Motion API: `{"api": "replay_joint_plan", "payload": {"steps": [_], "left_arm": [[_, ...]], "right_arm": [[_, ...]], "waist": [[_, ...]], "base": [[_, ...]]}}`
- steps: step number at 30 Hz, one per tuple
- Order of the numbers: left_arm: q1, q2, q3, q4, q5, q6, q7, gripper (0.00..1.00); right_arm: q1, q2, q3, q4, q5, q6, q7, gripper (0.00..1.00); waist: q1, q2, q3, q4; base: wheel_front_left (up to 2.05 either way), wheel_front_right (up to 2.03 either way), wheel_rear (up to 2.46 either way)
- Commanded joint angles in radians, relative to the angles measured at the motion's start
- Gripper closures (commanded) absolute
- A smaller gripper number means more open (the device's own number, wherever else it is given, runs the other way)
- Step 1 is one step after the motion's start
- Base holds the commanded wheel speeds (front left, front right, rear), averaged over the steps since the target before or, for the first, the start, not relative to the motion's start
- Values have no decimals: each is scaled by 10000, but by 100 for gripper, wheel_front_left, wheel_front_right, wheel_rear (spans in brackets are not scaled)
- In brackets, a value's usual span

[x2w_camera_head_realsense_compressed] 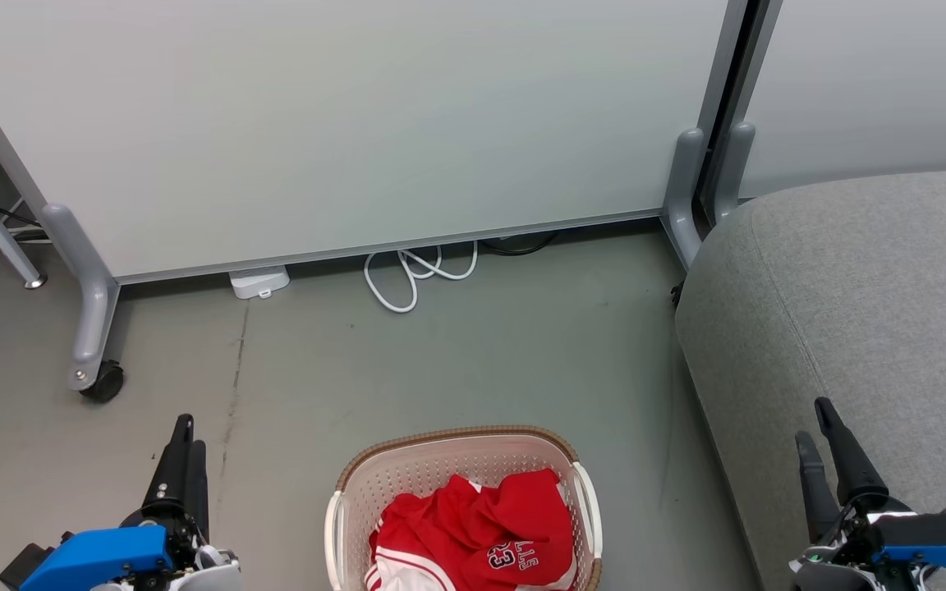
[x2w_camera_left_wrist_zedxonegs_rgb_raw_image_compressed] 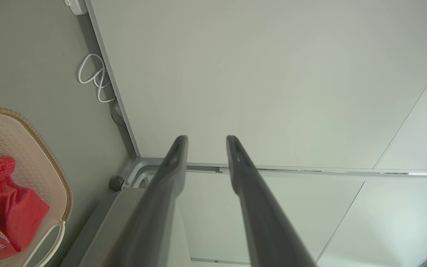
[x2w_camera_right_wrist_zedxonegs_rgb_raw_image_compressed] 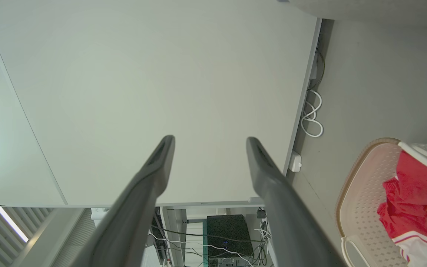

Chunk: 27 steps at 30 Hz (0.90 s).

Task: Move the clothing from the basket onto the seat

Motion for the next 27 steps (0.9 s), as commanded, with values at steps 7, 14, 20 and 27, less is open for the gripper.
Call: {"api": "replay_joint_plan", "payload": {"steps": [7,14,20,27], "left_arm": [[-308,75,-100,-366,917,-5,-445,0],[-350,85,-146,-624,2236,1,-768,0],[-349,92,-319,-841,3464,101,-984,0],[-324,101,-696,-1070,5225,314,-1267,0]], "right_arm": [[-159,-34,145,-393,-947,13,-445,0],[-148,-40,339,-653,-2279,14,-770,0],[-131,-43,443,-810,-3263,14,-986,0],[-111,-48,611,-931,-4758,15,-1269,0]], "waist": [[0,0,20,5],[0,0,42,12],[0,0,59,22],[0,0,73,35]], "base": [[0,0,0],[0,0,0],[0,0,0],[0,0,0]]}}
